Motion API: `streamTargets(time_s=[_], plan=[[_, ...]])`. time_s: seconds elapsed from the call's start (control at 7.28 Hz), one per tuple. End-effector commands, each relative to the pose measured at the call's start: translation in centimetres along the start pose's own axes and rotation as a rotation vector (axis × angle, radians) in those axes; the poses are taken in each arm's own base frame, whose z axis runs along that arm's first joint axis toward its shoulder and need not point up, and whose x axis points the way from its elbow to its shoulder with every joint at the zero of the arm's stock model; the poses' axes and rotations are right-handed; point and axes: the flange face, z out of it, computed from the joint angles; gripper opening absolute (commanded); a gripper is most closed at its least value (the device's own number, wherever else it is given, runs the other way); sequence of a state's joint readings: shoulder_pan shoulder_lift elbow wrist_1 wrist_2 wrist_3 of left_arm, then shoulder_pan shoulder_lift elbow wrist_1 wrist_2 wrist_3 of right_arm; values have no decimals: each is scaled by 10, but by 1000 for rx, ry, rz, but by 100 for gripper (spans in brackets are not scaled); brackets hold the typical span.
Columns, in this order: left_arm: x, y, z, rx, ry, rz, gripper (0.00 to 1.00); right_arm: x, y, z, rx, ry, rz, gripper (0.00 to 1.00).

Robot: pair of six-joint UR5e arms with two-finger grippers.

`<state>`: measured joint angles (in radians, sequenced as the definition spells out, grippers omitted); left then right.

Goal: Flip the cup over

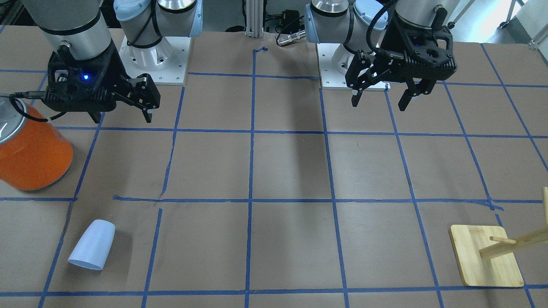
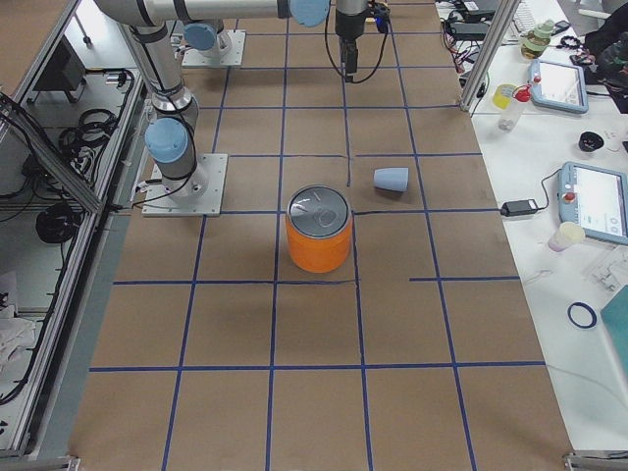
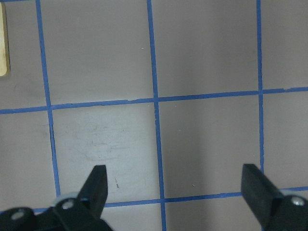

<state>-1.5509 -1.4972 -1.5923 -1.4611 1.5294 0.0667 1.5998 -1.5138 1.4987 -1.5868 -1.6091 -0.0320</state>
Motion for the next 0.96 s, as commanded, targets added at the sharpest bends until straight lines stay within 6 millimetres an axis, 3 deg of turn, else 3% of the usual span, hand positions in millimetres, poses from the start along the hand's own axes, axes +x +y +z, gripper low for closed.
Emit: streamTargets(time_s=[0.0,0.82], plan=[[0,0,0,-1,0,-1,100,0,0,1,-2,0,0,100],[-1,0,0,-1,-8,2,100,4,-2,2,-4,0,-4,100]])
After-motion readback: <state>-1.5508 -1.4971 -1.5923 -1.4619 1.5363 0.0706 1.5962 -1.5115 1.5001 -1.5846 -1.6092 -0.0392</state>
